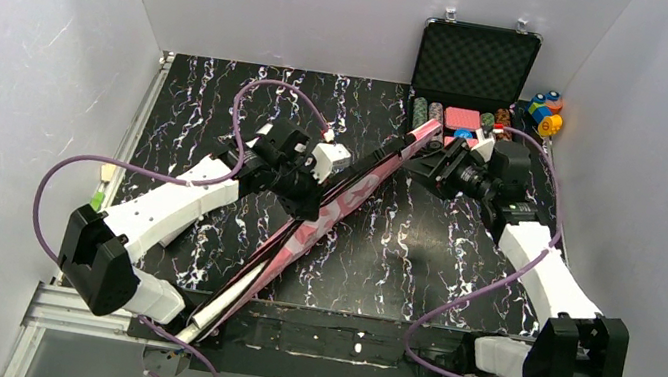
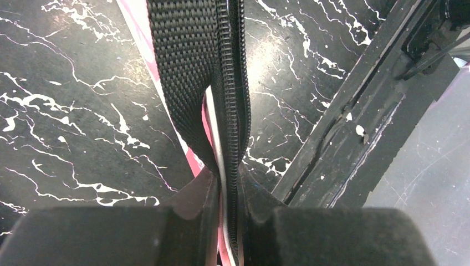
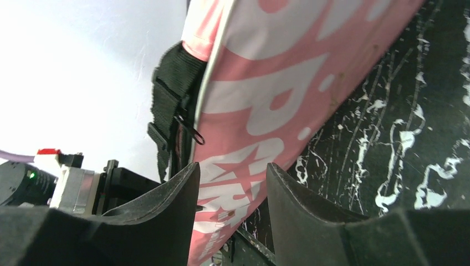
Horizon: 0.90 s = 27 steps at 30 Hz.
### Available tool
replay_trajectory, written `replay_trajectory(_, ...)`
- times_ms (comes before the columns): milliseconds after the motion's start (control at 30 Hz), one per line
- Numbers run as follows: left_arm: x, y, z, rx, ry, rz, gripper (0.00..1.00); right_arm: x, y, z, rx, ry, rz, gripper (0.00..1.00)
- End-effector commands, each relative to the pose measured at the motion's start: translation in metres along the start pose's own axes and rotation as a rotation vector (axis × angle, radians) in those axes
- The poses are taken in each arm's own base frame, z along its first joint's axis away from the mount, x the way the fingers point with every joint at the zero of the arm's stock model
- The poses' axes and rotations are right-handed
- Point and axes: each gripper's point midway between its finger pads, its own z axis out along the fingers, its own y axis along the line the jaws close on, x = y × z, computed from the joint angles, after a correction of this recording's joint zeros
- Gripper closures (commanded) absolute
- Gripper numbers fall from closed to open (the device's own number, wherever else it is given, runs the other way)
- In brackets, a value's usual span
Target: Pack up the badminton gear
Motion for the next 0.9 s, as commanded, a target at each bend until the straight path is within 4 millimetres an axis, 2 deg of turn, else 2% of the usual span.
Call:
replay_trajectory(0,-0.030,-0.012,-0.016,0.044,-0.089,0.039,1.00,-0.010,0.037,0.000,-0.180,-0.002,-0.127,0.45)
replay_trajectory(233,-0.032,-0.011,-0.017,0.040,-0.090,0.041,1.00,-0.012,0.040,0.008,-0.223,0.022,-0.138,0.54)
replay_trajectory(867,-0.029,-0.011,-0.015,0.045,-0.073,0.046,1.00,-0.020,0.052,0.020,-0.251,0.045,-0.157,0.61)
